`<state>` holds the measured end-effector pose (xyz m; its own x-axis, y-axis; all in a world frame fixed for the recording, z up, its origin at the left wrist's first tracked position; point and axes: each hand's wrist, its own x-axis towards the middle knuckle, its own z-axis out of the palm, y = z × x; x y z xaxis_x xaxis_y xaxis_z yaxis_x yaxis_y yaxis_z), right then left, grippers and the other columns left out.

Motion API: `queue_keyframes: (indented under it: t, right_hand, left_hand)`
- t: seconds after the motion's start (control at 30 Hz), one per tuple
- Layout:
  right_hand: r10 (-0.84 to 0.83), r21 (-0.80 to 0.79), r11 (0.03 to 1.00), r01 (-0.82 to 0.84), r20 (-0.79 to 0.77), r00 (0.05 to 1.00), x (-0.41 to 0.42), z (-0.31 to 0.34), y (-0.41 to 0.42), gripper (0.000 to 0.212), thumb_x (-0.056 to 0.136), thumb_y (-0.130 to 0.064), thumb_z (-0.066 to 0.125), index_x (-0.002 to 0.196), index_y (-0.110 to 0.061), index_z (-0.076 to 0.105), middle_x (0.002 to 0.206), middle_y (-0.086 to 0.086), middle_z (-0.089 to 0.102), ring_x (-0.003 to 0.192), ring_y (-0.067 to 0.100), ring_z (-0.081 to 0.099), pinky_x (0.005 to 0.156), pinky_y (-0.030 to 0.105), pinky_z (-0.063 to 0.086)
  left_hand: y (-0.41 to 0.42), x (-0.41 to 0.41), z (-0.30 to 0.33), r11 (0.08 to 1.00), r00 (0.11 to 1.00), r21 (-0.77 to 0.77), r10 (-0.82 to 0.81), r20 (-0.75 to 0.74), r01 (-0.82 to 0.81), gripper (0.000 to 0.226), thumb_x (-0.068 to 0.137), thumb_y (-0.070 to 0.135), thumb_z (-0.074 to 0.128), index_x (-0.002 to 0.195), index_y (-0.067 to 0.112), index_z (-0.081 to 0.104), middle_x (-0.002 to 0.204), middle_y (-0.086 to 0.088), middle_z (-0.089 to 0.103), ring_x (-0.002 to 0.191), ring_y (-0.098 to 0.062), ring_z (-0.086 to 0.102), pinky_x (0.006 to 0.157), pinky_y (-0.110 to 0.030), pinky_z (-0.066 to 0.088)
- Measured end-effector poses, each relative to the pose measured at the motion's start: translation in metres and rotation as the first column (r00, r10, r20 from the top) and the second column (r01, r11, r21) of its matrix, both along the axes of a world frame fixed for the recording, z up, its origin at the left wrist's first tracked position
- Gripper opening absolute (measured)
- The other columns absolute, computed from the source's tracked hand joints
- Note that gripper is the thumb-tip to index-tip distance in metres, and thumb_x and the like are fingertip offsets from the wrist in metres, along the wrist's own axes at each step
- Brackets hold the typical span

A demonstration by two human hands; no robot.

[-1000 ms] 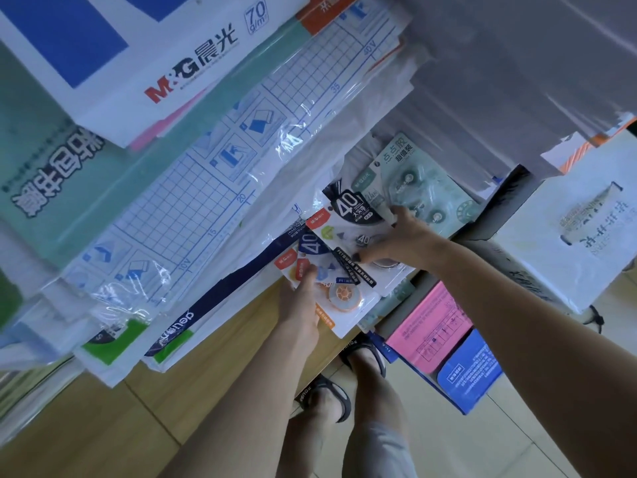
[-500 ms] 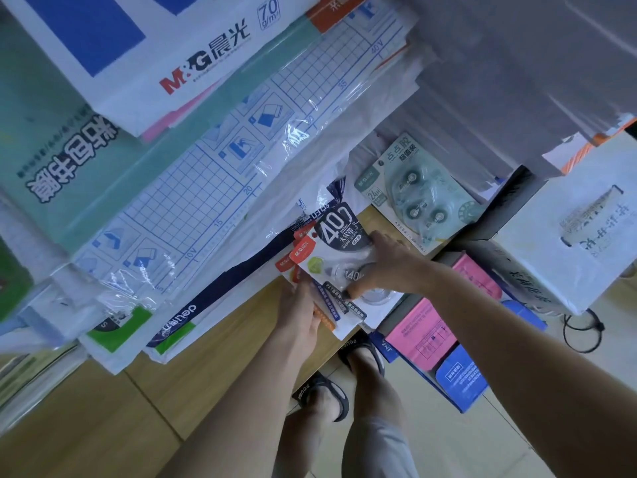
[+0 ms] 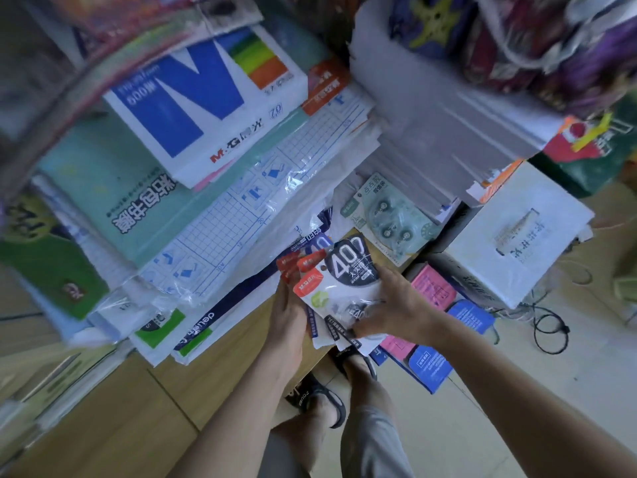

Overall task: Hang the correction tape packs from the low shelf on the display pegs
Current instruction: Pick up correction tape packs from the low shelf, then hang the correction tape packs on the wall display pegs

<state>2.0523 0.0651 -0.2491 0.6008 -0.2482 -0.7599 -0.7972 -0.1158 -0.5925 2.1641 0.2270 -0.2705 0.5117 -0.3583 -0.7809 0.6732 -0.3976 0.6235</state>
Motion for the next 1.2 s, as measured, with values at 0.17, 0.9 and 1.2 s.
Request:
queue_keyframes:
  t: [0.17,0.9,1.2]
  right_hand:
    - [-0.126,0.094,0.99,0.107,0.231,0.965,0.0,0.105,0.002,0.075,0.066,-0.016,0.093,0.129,-0.033,0.055,0.132,0.002,0.068,0.122,0.023,0.066,0.106,0.05,0.053]
    - [-0.142,0.113,0.99,0.087,0.818,0.557,0.076,0.488,-0.011,0.078,0.069,0.014,0.087,0.134,-0.012,0.054,0.122,0.011,0.076,0.112,0.032,0.074,0.088,0.045,0.062]
    - [0.01,-0.046,0.994,0.099,0.944,0.331,0.098,0.625,-0.01,0.08,0.067,0.01,0.089,0.134,-0.016,0.053,0.115,0.003,0.079,0.106,0.021,0.077,0.085,0.033,0.063]
  left_hand:
    - [-0.023,0.014,0.097,0.998,0.984,-0.054,0.048,0.171,-0.039,0.027,0.113,0.039,0.042,0.114,0.031,0.068,0.099,0.008,0.083,0.088,-0.006,0.079,0.075,-0.026,0.062]
    - [-0.031,0.077,0.563,0.921,0.709,-0.357,0.147,0.69,0.156,0.015,0.105,0.052,0.041,0.105,0.041,0.052,0.094,0.04,0.045,0.071,0.041,0.039,0.069,0.011,0.031]
    - [-0.023,0.097,0.694,0.898,0.456,-0.327,0.169,0.874,0.293,0.022,0.108,0.048,0.044,0.128,0.055,0.049,0.083,0.061,0.055,0.083,0.04,0.048,0.077,-0.002,0.04]
